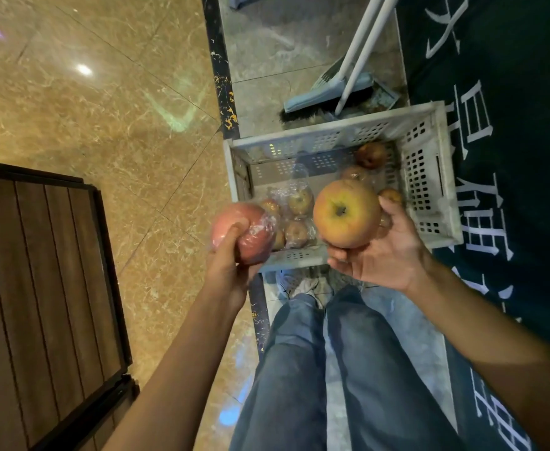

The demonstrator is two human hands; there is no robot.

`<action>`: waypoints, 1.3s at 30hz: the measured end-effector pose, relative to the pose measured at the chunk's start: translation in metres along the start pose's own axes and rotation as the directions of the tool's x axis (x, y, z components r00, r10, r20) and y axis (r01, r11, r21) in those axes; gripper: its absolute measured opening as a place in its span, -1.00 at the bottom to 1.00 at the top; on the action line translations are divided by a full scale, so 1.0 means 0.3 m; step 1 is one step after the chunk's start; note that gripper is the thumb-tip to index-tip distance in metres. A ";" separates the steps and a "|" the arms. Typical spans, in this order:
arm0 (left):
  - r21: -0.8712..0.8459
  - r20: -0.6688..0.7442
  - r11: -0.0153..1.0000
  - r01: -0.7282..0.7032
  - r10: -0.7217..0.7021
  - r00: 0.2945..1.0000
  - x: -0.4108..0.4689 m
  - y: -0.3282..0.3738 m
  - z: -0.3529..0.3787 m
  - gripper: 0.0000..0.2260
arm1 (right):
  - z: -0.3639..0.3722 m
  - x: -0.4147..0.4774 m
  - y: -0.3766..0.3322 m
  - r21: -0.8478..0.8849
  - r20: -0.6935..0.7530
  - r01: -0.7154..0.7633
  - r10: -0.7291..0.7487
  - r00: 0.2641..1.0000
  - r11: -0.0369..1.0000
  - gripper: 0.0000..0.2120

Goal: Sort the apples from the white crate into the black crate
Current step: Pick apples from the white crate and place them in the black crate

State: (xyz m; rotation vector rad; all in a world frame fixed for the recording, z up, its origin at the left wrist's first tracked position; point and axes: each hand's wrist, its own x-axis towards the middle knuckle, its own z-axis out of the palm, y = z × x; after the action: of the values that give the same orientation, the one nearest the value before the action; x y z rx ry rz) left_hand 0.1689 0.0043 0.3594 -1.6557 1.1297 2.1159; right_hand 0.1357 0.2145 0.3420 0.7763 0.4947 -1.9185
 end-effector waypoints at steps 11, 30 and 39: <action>-0.103 -0.015 0.992 0.077 -0.079 0.997 0.015 0.017 -0.064 -0.56 | 0.104 -0.039 -0.029 -0.884 0.180 0.293 -0.313 0.932 0.364 -0.24; -0.100 0.006 0.988 0.114 -0.113 0.994 0.030 -0.029 -0.082 -0.45 | 0.150 0.008 0.109 -0.904 0.119 0.403 -0.822 0.556 0.142 -0.26; -0.105 -0.001 0.987 0.120 -0.121 0.993 0.026 -0.039 -0.096 -0.45 | 0.085 0.010 0.076 -0.648 0.760 0.241 -0.598 0.253 -0.722 -0.47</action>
State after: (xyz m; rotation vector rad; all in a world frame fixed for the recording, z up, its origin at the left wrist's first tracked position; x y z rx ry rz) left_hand 0.1942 -0.0096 0.3454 -1.7319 0.9102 2.1266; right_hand 0.1473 0.1864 0.3577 -0.8560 2.9647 -1.2858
